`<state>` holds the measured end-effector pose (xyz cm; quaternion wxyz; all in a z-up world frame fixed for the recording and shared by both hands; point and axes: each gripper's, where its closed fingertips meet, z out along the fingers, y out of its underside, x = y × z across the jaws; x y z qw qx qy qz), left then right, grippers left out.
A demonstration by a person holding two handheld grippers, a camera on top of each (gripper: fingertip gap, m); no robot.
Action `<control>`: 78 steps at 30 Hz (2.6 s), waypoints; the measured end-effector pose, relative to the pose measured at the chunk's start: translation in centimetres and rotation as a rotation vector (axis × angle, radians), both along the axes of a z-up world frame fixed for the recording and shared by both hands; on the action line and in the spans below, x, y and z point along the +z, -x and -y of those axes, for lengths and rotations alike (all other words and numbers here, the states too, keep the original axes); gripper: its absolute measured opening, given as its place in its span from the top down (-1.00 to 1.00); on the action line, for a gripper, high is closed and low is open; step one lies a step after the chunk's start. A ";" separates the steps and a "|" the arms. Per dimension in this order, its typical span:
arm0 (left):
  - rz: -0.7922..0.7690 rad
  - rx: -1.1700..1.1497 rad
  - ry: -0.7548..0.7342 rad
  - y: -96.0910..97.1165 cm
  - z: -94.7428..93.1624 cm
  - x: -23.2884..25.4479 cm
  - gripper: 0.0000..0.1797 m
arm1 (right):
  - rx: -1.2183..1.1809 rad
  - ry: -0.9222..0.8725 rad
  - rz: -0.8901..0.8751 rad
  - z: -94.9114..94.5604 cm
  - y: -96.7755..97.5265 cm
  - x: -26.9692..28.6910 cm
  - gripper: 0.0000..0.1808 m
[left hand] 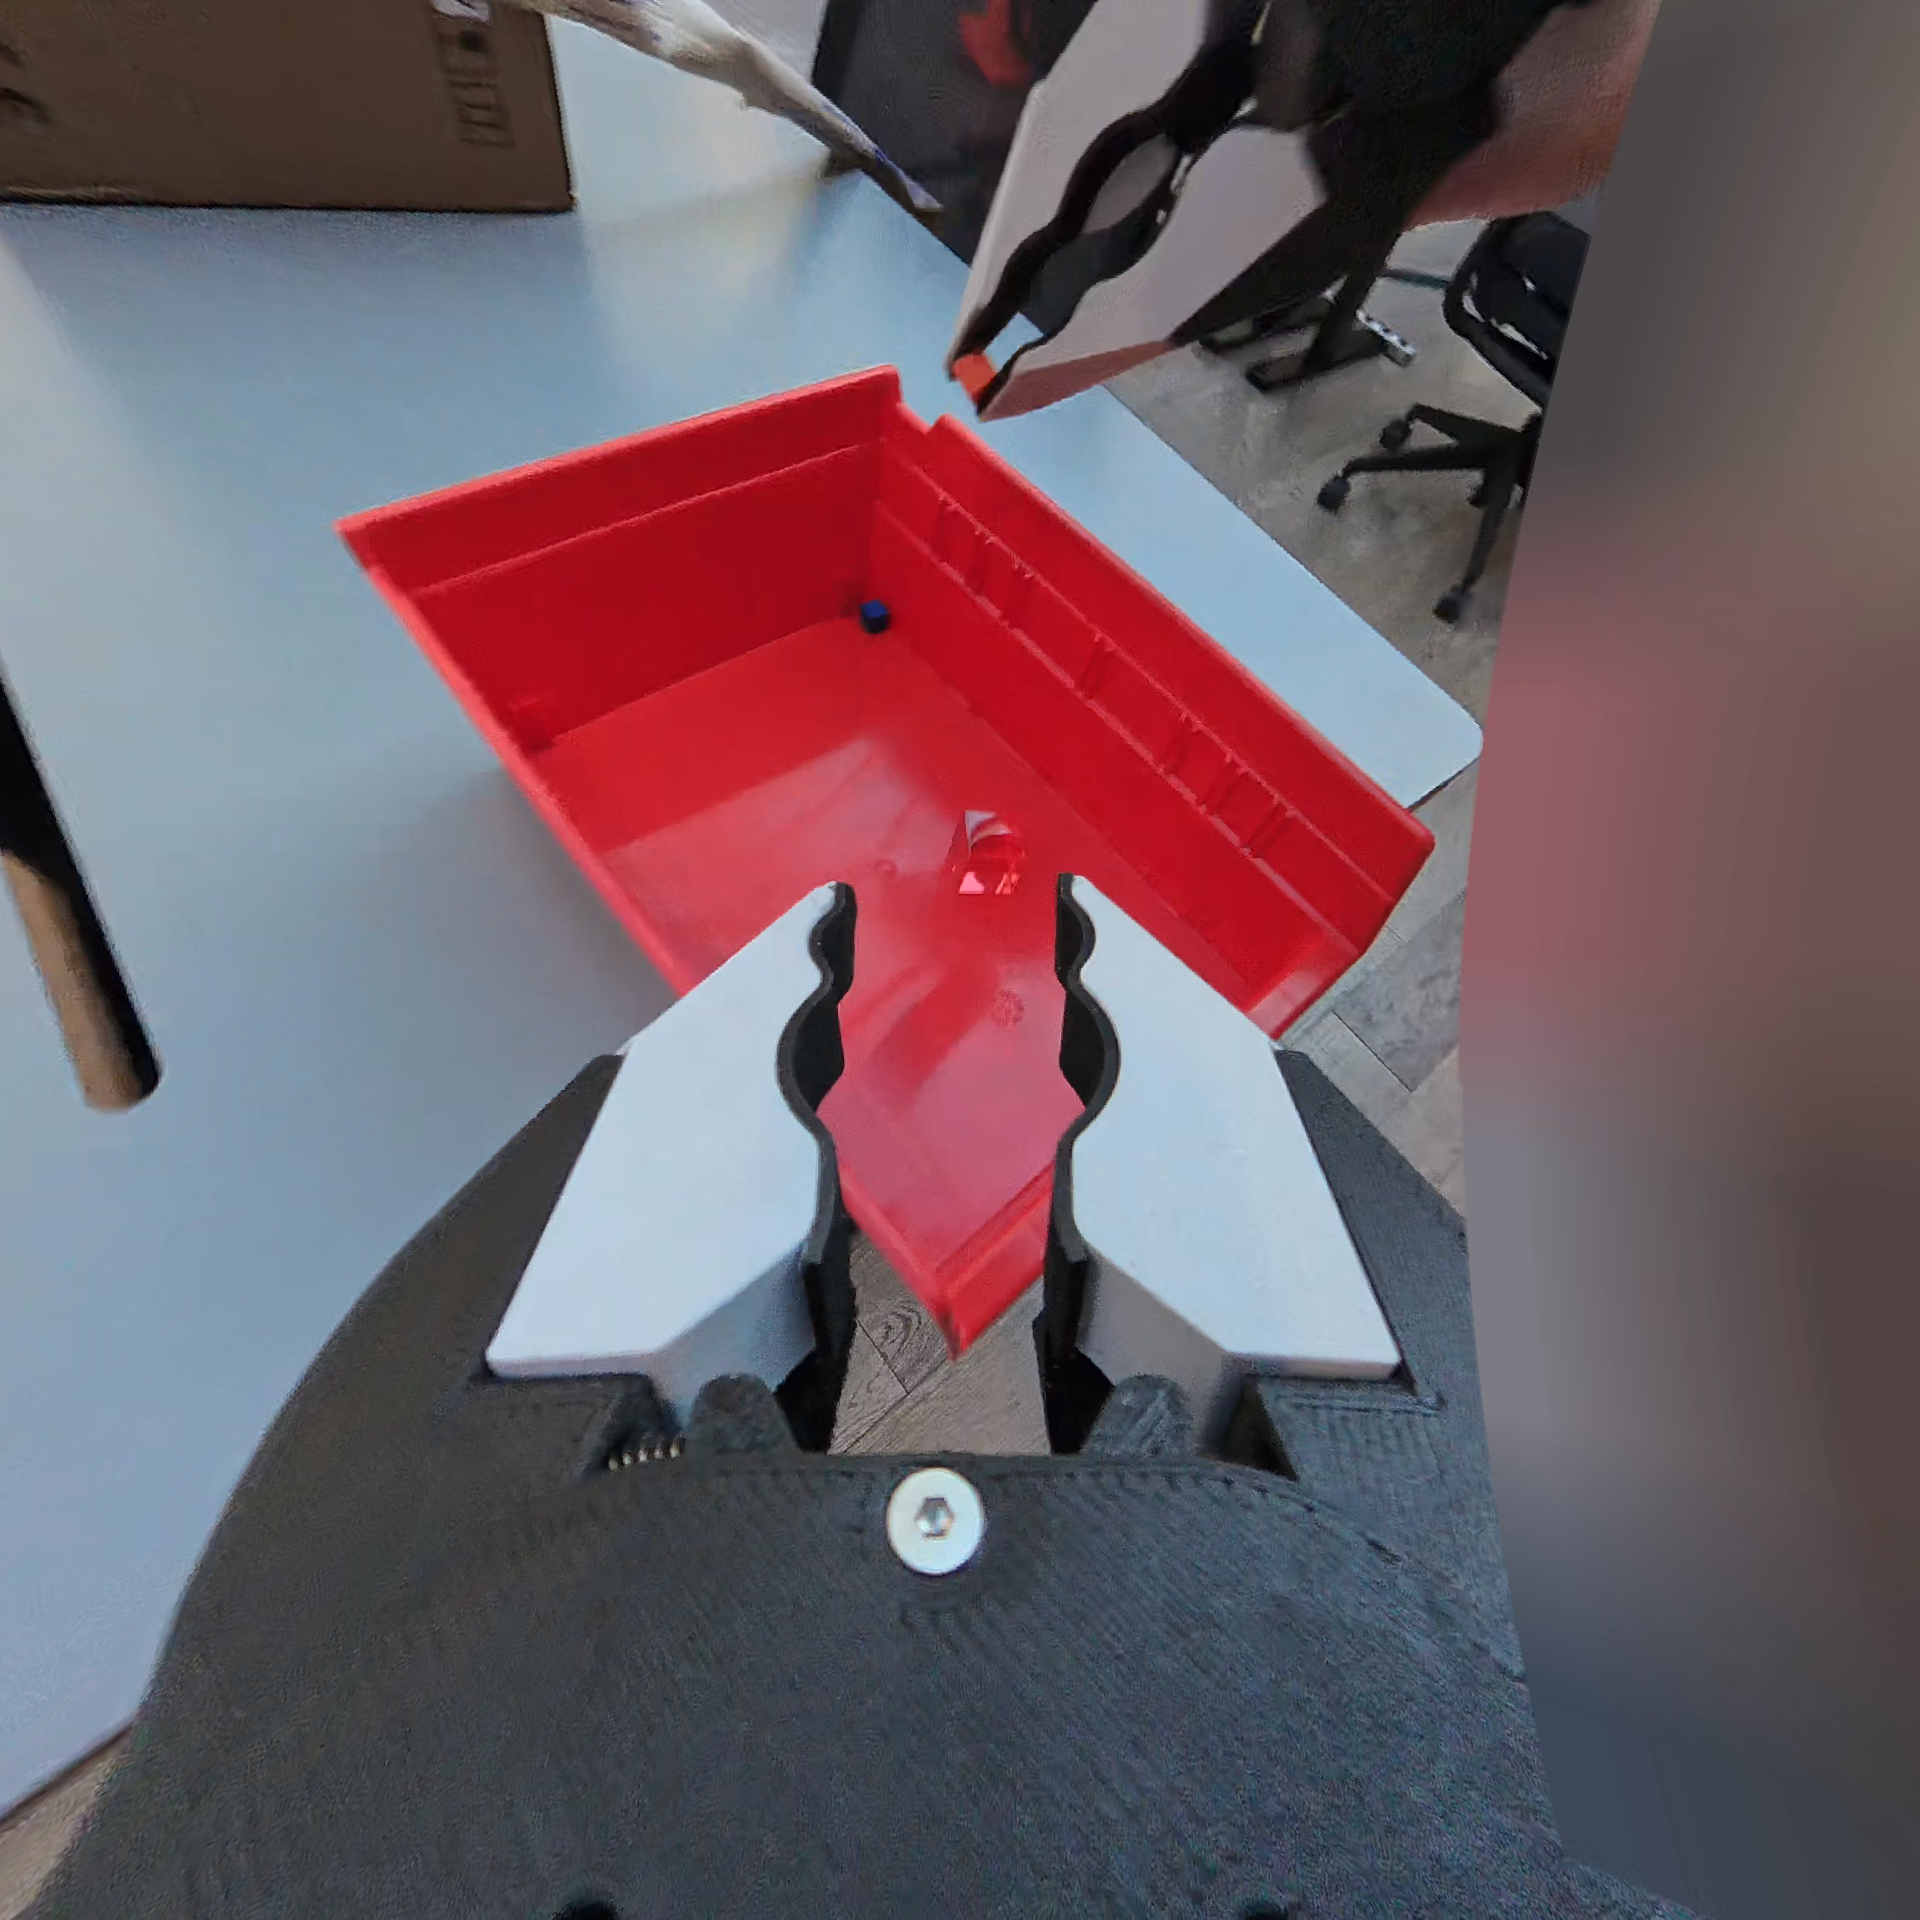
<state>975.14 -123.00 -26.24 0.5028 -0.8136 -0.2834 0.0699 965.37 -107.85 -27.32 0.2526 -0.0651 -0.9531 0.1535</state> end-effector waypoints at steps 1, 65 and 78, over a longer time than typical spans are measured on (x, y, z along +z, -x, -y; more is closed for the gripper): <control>0.023 -0.038 0.023 1.1 -2.0 0.0 0.61 | -0.066 0.093 -0.014 -1.2 -1.5 1.7 0.91; -0.101 -0.543 0.196 -16.3 -27.0 9.7 0.90 | -1.217 0.832 -0.450 -38.0 -61.3 8.8 0.91; 0.158 -1.044 -0.236 -64.4 -61.9 7.2 0.90 | -1.579 0.837 -0.627 -64.5 -99.7 -0.9 0.91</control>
